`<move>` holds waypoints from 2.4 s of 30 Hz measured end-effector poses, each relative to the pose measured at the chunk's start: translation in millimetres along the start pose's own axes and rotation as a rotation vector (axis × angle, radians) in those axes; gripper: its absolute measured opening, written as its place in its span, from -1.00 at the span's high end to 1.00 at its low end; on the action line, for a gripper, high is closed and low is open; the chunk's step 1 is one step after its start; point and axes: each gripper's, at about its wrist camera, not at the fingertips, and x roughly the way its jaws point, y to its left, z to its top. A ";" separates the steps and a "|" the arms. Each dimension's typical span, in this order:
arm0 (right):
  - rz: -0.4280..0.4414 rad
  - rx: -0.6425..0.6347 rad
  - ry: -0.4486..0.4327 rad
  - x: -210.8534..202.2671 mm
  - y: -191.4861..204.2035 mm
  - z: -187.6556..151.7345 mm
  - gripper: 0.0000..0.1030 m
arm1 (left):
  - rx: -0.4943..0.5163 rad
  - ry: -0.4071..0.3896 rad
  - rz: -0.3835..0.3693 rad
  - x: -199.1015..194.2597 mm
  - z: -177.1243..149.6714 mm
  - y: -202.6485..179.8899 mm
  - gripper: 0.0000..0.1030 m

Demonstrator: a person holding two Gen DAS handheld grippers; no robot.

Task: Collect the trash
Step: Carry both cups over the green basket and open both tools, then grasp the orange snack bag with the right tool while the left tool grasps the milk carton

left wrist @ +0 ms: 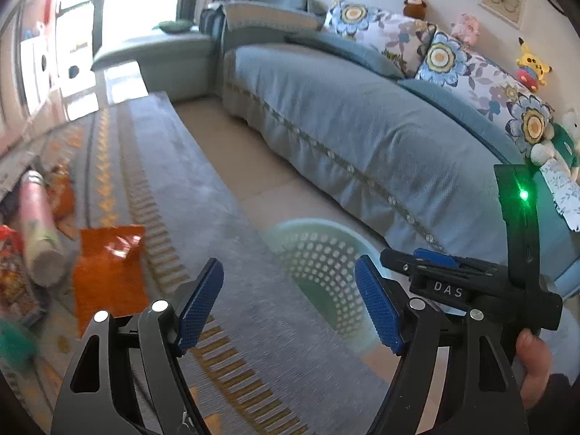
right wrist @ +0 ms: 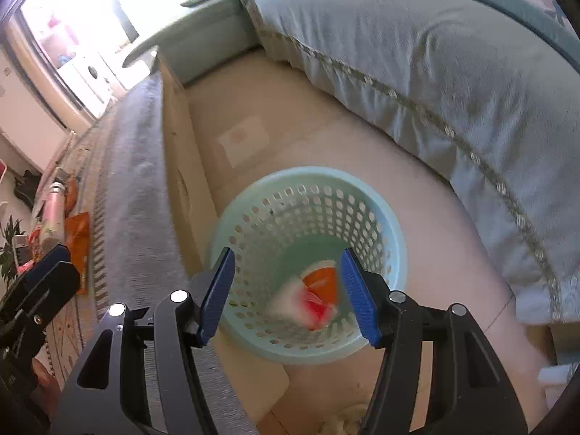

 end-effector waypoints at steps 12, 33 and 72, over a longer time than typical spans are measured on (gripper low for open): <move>0.141 -0.254 -0.310 -78.7 89.4 -12.6 -0.04 | -0.087 -0.190 0.158 -122.5 -3.2 71.9 -0.41; 0.297 -0.492 -0.211 -46.8 249.7 -36.0 0.21 | -0.303 -0.057 0.417 -121.6 -23.9 261.6 -0.48; 0.186 -0.318 -0.094 16.5 250.0 -23.6 0.65 | -0.273 -0.267 0.319 -156.7 -10.4 207.2 -0.18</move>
